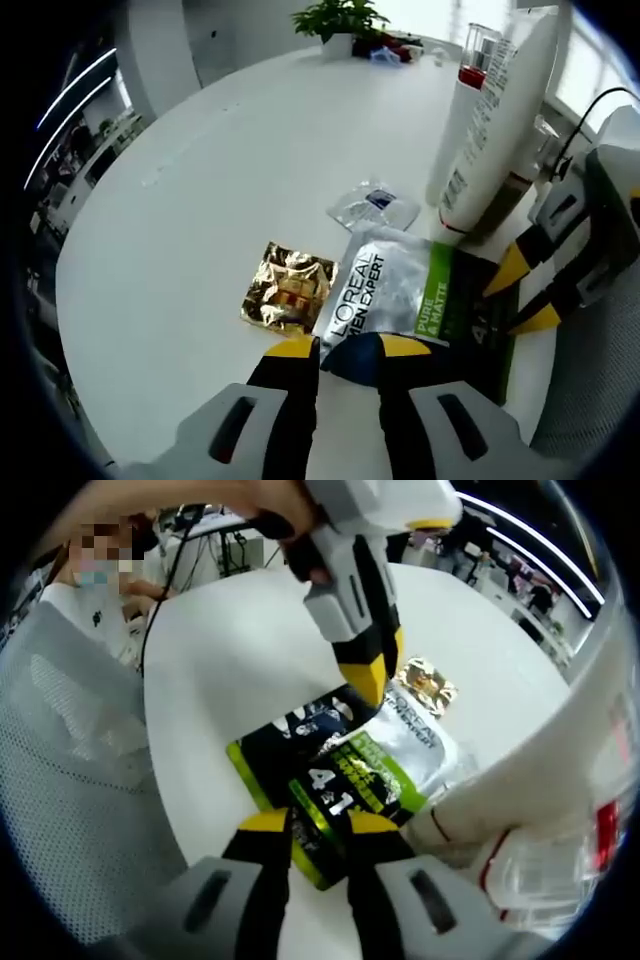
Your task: Arrange the skincare products in the storage area until every visible bottle or jar stands upright without overlapping.
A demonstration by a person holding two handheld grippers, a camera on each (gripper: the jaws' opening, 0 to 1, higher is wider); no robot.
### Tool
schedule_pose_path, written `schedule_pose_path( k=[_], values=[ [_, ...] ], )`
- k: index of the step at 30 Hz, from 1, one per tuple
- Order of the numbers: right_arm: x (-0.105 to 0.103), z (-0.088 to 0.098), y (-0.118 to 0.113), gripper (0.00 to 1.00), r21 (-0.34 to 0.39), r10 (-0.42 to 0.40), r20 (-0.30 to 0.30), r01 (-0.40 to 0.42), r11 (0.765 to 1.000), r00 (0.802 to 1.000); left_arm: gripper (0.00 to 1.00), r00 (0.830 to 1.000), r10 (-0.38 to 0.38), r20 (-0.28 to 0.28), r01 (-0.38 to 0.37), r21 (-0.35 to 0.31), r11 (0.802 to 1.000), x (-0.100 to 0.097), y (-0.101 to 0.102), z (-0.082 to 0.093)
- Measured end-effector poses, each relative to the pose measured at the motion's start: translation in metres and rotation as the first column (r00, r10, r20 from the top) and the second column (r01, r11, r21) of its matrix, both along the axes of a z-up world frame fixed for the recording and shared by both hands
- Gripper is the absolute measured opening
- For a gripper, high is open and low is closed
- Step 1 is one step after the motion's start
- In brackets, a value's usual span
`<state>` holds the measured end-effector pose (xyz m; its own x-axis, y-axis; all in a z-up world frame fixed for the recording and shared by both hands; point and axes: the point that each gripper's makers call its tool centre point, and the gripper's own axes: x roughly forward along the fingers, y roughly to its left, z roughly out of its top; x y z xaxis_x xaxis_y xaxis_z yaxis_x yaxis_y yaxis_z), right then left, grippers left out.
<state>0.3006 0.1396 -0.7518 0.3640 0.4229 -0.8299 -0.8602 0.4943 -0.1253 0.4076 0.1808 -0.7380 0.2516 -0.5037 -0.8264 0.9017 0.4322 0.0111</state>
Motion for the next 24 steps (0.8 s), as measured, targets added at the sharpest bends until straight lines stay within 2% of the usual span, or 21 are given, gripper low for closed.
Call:
schedule_pose_path(
  k=[4,11,15,17,24],
  values=[
    [0.0,0.0,0.0,0.22,0.004,-0.002,-0.002,0.002,1.0,1.0,0.16,0.999,0.019,0.045,-0.018,-0.023,1.0,0.013,-0.005,0.006],
    [0.0,0.0,0.0,0.22,0.0,-0.001,0.0,0.001,1.0,1.0,0.17,0.996,0.047,0.074,-0.046,-0.024,0.999,0.032,-0.013,0.004],
    [0.0,0.0,0.0,0.22,0.004,-0.005,-0.002,0.005,1.0,1.0,0.16,0.997,0.064,0.053,-0.063,-0.017,0.998,0.037,-0.013,-0.003],
    [-0.001,0.0,0.0,0.22,0.004,-0.004,-0.001,0.004,1.0,1.0,0.16,0.997,0.069,0.025,-0.069,-0.012,0.998,0.037,-0.012,-0.007],
    [0.0,-0.001,-0.001,0.22,0.009,-0.007,-0.007,0.007,1.0,1.0,0.16,0.997,0.083,0.0,-0.083,-0.015,0.996,0.046,-0.008,-0.01]
  ],
)
